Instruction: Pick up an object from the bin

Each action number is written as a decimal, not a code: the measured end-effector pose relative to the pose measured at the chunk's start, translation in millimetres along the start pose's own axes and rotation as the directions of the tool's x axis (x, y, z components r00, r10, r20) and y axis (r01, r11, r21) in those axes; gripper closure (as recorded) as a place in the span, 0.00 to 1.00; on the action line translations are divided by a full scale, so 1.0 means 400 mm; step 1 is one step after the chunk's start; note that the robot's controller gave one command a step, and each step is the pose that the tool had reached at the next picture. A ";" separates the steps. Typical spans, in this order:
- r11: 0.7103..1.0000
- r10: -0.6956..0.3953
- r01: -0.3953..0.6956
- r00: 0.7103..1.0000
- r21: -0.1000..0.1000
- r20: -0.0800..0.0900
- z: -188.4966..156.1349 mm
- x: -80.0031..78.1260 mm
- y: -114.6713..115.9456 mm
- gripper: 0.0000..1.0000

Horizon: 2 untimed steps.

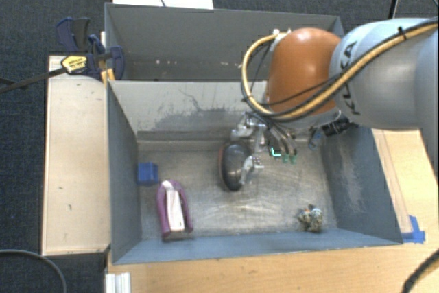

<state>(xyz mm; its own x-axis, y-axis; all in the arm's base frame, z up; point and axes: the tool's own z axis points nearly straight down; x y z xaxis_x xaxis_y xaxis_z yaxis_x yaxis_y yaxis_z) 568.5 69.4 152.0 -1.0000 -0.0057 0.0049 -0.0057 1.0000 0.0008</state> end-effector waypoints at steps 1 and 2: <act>0.861 -0.508 0.508 0.861 0.004 0.008 0.196 -0.039 0.027 0.00; 0.618 -0.786 0.786 0.618 0.008 0.009 0.125 -0.058 0.034 0.00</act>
Offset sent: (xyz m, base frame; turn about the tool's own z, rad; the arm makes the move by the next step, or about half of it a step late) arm 0.0129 0.0099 -0.0820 -0.5334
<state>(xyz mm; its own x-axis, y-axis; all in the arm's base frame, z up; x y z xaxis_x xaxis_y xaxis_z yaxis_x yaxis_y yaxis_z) 591.6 83.3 101.7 -0.6140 -0.7893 -0.0062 -0.7893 0.6140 -0.0037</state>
